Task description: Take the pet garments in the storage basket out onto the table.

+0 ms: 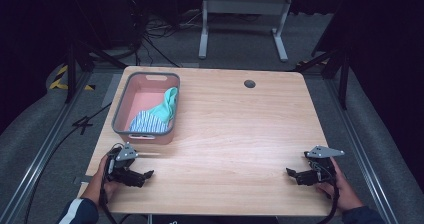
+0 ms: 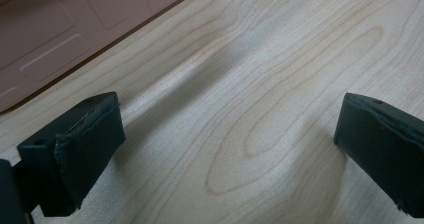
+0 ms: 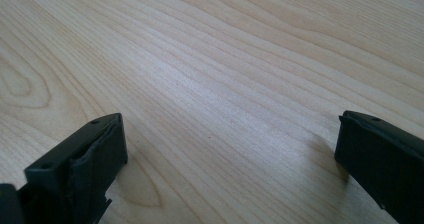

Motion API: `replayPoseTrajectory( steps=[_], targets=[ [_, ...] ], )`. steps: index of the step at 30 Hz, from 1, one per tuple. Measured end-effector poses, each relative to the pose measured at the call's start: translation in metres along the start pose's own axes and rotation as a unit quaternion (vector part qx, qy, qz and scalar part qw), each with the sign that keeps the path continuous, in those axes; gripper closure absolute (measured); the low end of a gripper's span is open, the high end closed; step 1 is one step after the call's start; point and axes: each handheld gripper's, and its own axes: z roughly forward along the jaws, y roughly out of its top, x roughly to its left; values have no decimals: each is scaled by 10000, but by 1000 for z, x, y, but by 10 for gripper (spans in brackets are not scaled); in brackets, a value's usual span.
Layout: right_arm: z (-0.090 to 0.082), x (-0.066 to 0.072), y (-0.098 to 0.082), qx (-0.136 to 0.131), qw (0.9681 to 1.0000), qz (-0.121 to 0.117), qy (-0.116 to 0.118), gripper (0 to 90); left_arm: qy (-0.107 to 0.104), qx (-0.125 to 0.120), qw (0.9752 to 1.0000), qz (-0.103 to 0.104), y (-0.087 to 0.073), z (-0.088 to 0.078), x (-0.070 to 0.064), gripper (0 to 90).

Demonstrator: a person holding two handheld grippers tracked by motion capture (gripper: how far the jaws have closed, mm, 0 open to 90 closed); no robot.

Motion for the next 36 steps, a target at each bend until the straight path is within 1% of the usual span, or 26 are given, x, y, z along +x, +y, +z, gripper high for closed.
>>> replayPoseTrajectory(
  steps=[8, 10, 12, 15, 16, 17, 19, 21, 22, 23, 25, 26, 28, 29, 30, 31, 32, 33, 34, 36],
  targets=[
    [0, -1, 0, 5, 10000, -23, 31, 6, 50, -9, 10000, -63, -1, -1, -1, 0],
    [1, -1, 1, 2, 10000, -45, 48, 6, 25, -11, 10000, -39, -2, -2, -1, 0],
    [1, -1, 1, 3, 10000, -58, 53, 5, 48, 2, 10000, -37, -3, -3, -2, 0],
    [1, -1, 1, 4, 10000, -58, 52, 5, 42, -20, 10000, -68, -5, -4, -3, 1],
    [1, -1, 1, 4, 10000, -58, 53, 5, 71, -19, 10000, -25, -5, -5, -2, 2],
    [1, -1, 1, 4, 10000, -58, 53, 5, 71, -19, 10000, -25, -5, -5, -2, 3],
    [1, -1, 1, 4, 10000, -57, 54, 5, 7, 70, 10000, -25, -5, -7, -3, 3],
    [1, -1, 1, 4, 10000, -57, 53, 5, 3, 182, 9998, 25, -4, -8, -2, 3],
    [1, -1, 1, 4, 10000, -58, 52, 5, -29, 262, 9996, 93, -2, -8, -1, 4],
    [1, -1, 1, 4, 10000, -57, 52, 5, -35, 287, 9995, 83, -2, -8, -1, 5],
    [1, -1, 1, 4, 10000, -59, 52, 6, -65, 295, 9995, 89, -1, -9, -1, 32],
    [1, -1, 1, 4, 10000, -58, 54, 5, -81, 336, 9993, 119, 0, -10, -1, 62],
    [1, -1, 1, 5, 10000, -58, 53, 6, -96, 317, 9994, 137, 1, -12, -2, 146],
    [1, -1, 1, 3, 10000, -58, 53, 5, -77, 348, 9992, 172, 3, -14, -3, 193],
    [1, -1, 1, 3, 10000, -58, 53, 5, -77, 348, 9992, 172, 3, -14, -3, 182],
    [1, -1, 1, 4, 10000, -58, 53, 6, -28, 395, 9990, 211, 4, -15, -3, 182],
    [1, -1, 1, 4, 10000, -58, 52, 6, -3, 381, 9990, 245, 4, -16, -3, 150],
    [1, -1, 1, 4, 10000, -58, 51, 6, -16, 403, 9988, 272, 5, -19, -5, 183],
    [1, -1, 1, 2, 10000, -51, 52, 6, 22, 428, 9985, 345, 6, -20, -6, 181],
    [1, -1, 1, 1, 10000, -53, 53, 6, 7, 435, 9983, 379, 7, -22, -6, 178]
  ],
)
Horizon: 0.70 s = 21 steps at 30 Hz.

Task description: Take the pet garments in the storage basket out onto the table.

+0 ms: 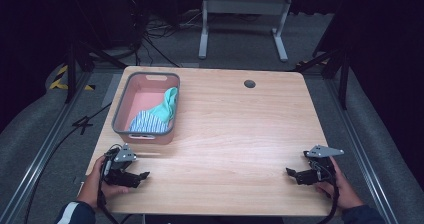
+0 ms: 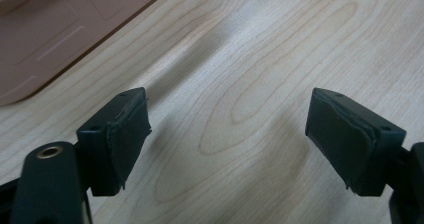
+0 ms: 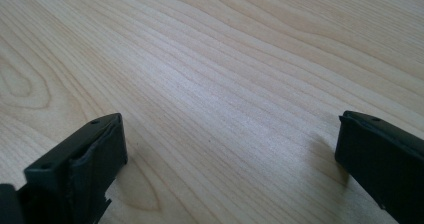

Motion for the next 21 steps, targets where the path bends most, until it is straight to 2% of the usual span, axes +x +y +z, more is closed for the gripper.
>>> replayPoseTrajectory(
  steps=[5, 7, 10, 11, 16, 21],
  targets=[
    [0, 0, 0, 3, 10000, -5, -2, 6, 27, -41, 10000, 75, 4, -11, -1, 185],
    [0, 0, 0, 1, 10000, 0, 0, 6, 145, -69, 9999, -1, 7, -17, 1, 178],
    [0, 0, 0, -1, 10000, 0, -1, 6, 136, -136, 9998, -20, 8, -23, 3, 178],
    [0, 0, 0, 0, 10000, 1, -1, 6, 108, -135, 9999, 3, 9, -25, 4, 177],
    [0, 0, 0, -1, 10000, 3, -4, 6, 259, -99, 9996, 15, 14, -34, 5, 178],
    [0, 0, 0, -2, 10000, 2, -5, 6, 279, -95, 9995, 65, 21, -42, 6, 179]
  ],
)
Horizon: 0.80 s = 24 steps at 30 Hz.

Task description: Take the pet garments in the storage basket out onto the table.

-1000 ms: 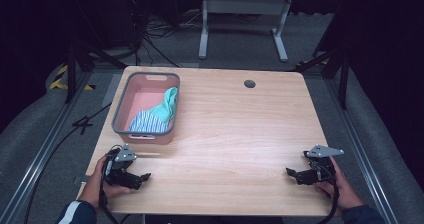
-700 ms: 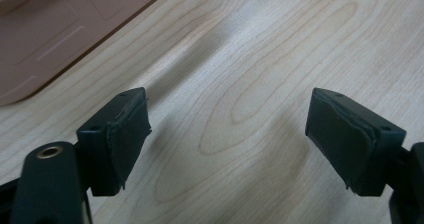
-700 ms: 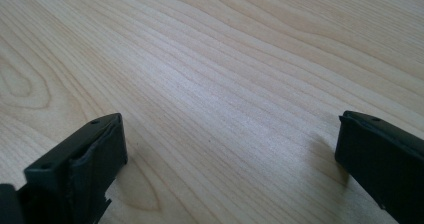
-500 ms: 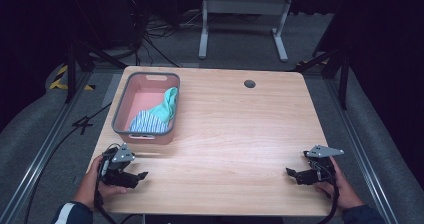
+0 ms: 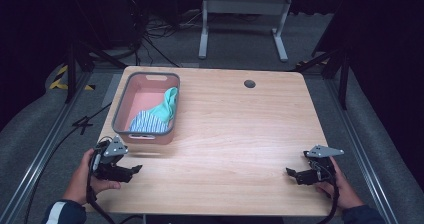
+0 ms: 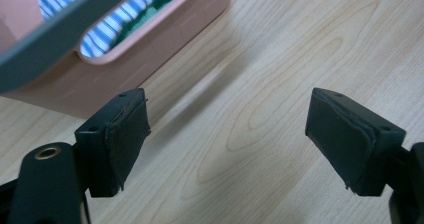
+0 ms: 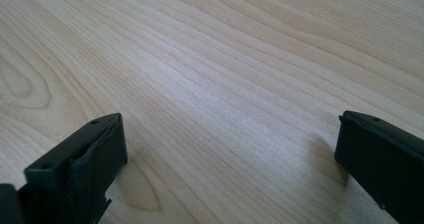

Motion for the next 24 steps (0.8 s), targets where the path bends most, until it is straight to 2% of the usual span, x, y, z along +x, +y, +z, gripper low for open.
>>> replayPoseTrajectory(
  steps=[5, 6, 12, 24],
  targets=[
    [0, 0, 0, 2, 10000, 6, -7, 6, 52, -103, 9999, 22, 9, -12, 4, 180],
    [0, 0, 0, 1, 10000, 7, -6, 6, 6, -122, 9999, 25, 13, -15, 6, 181],
    [0, 0, 0, 3, 10000, 8, -6, 6, 81, -143, 9998, 138, 29, -22, 14, 185],
    [0, 0, 0, 4, 10000, 7, -6, 6, 135, -24, 9993, 356, 61, -25, 22, 187]
  ],
)
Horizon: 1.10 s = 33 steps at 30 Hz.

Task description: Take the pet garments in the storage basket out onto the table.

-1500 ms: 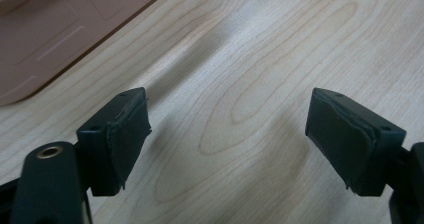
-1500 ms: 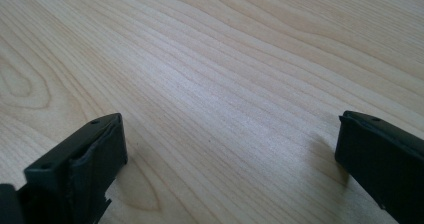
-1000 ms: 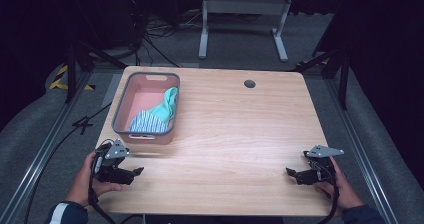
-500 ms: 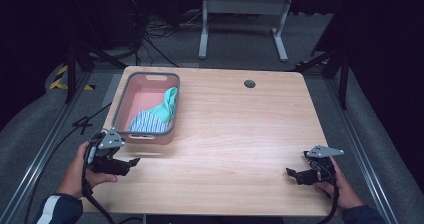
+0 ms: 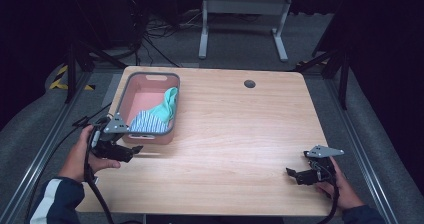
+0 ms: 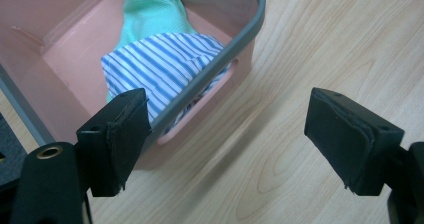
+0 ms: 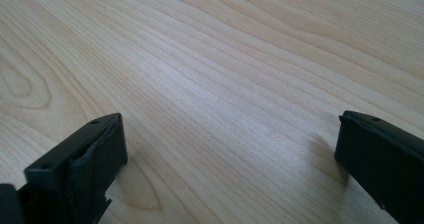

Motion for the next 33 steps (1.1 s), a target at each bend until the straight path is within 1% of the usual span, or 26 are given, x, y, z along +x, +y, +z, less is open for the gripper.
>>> replayPoseTrajectory(
  steps=[4, 6, 8, 9, 10, 11, 12, 13, 15, 16, 18, 21, 23, 24, 26, 27, 28, 29, 31, 33],
  targets=[
    [0, 0, 0, -1, 10000, 0, 0, 6, 9, -36, 10000, -24, 10, 0, 6, 185],
    [0, 0, 0, -1, 10000, 0, 0, 6, -18, -8, 10000, -28, 15, 1, 8, 185],
    [0, 0, 0, 0, 10000, 1, 0, 6, 2, 46, 10000, 33, 20, 3, 11, 186],
    [0, 0, 0, -1, 10000, 0, -1, 6, 12, 24, 10000, 28, 23, 4, 12, 186],
    [0, 0, 0, 0, 10000, 1, 0, 6, -9, 74, 10000, 54, 26, 5, 15, 186],
    [0, 0, 0, -1, 10000, 1, -1, 6, -10, 66, 10000, 24, 28, 7, 16, 187],
    [0, 0, 0, -1, 10000, 0, 0, 6, 2, 97, 9999, 52, 30, 7, 17, 187],
    [0, 0, 0, 0, 10000, 1, 0, 6, -28, 82, 10000, 19, 32, 9, 18, 187],
    [0, 0, 0, 0, 10000, 0, -1, 6, -47, 134, 9999, 50, 37, 13, 21, 187],
    [0, 0, 0, 0, 10000, 0, 0, 6, -16, 192, 9998, 78, 39, 16, 23, 187],
    [0, 0, 0, -3, 10000, 7, -2, 6, -62, 295, 9995, 89, 43, 21, 25, 188],
    [0, 0, 0, -1, 10000, 3, -3, 6, -83, 359, 9993, 63, 49, 29, 29, 191],
    [0, 0, 0, -3, 10000, 7, -2, 6, -103, 374, 9992, 81, 52, 33, 33, 192],
    [0, 0, 0, -2, 10000, 3, -2, 6, -104, 389, 9992, 21, 53, 35, 33, 193],
    [0, 0, 0, -1, 10000, 3, -3, 6, -88, 491, 9987, 45, 57, 40, 37, 193],
    [0, 0, 0, -2, 10000, 3, -3, 6, -88, 501, 9987, -4, 58, 44, 39, 193],
    [0, 0, 0, -1, 10000, 3, -3, 6, -8, 591, 9982, 34, 60, 47, 40, 195],
    [0, 0, 0, -1, 10000, 3, -3, 6, 16, 634, 9980, 44, 60, 50, 41, 199],
    [0, 0, 0, -1, 10000, 3, -3, 6, -54, 849, 9964, 4, 63, 59, 46, 199],
    [0, 0, 0, -1, 10000, 3, -4, 6, -64, 947, 9955, 2, 66, 65, 49, 200]
  ],
)
